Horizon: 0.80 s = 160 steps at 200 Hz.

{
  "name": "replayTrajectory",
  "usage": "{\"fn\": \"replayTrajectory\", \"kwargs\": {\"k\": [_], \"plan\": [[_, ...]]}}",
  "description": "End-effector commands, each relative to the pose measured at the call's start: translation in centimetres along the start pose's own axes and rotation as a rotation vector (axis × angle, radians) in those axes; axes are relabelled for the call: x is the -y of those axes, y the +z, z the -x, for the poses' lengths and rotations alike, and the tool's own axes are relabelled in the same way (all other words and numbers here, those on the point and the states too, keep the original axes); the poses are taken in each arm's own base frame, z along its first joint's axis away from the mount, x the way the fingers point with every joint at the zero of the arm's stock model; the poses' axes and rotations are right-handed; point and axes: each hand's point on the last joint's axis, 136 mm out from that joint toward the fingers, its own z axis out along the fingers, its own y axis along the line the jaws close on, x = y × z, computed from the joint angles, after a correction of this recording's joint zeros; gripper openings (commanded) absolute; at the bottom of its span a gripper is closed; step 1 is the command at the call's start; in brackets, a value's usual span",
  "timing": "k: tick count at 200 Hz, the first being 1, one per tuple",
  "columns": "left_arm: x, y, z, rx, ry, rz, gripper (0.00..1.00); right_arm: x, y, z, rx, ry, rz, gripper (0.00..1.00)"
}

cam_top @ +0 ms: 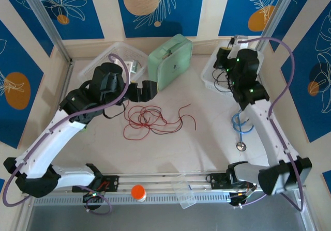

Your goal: Untangle the cables

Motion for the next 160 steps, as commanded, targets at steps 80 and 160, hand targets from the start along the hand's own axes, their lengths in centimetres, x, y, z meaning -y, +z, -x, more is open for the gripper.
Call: {"fn": "replayTrajectory", "kwargs": {"k": [80, 160], "plan": [[-3.8, -1.0, -4.2, -0.051, -0.033, 0.115, 0.98, 11.5, 15.9, -6.5, -0.316, 0.113, -0.151, 0.0], [-9.4, -2.8, -8.8, -0.193, -0.128, 0.352, 0.94, 14.8, 17.2, -18.8, -0.816, 0.307, -0.313, 0.18]]}}
